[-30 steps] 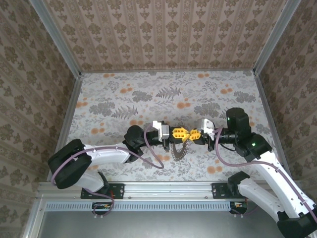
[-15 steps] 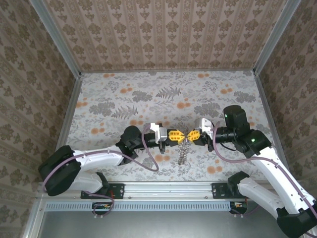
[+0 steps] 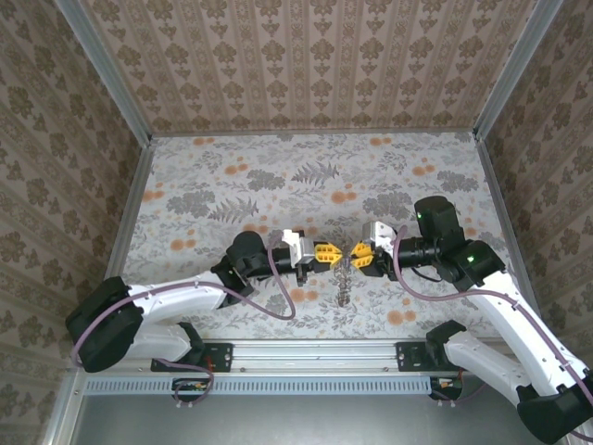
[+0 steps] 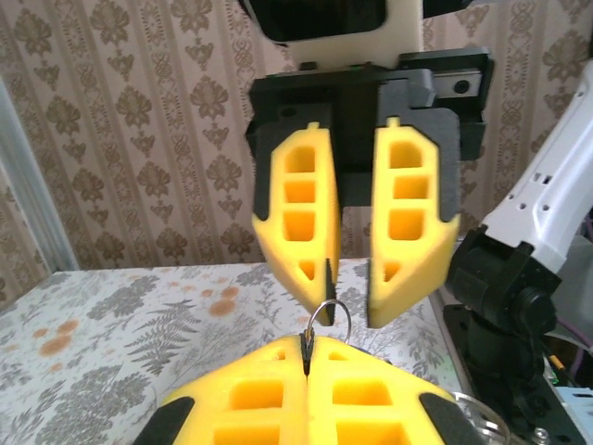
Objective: Put the keys on the keyring
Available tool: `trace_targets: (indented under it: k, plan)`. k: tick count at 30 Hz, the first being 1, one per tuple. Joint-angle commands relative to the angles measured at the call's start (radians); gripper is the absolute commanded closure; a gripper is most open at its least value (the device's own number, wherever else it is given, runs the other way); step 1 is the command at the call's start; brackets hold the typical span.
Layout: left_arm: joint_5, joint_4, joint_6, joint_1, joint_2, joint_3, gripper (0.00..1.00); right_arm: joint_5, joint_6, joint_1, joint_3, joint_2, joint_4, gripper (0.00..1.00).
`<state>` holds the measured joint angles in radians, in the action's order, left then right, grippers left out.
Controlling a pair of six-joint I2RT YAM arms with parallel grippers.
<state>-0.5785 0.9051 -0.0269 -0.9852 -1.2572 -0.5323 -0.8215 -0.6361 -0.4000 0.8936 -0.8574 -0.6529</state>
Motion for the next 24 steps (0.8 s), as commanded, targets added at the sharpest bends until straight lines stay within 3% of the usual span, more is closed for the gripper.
trace_targets:
  k: [1,8,13,18,24]
  plan:
    - [0.004,0.035,0.007,0.011,0.004,-0.012,1.00,0.029,-0.046,0.001,0.035,0.023,-0.050,0.77]
    - [-0.013,0.045,0.015,0.012,-0.009,-0.024,1.00,-0.001,0.018,-0.001,0.019,0.060,0.061,0.67]
    - [-0.021,0.071,0.022,0.011,-0.022,-0.026,1.00,0.003,0.039,-0.005,0.024,0.031,0.102,0.66]
    - [-0.023,0.094,0.027,0.011,-0.032,-0.032,1.00,-0.010,0.027,-0.016,0.031,-0.025,0.103,0.69]
    - [-0.022,0.122,0.033,0.010,-0.036,-0.033,1.00,0.013,0.033,-0.017,0.003,-0.058,0.110,0.83]
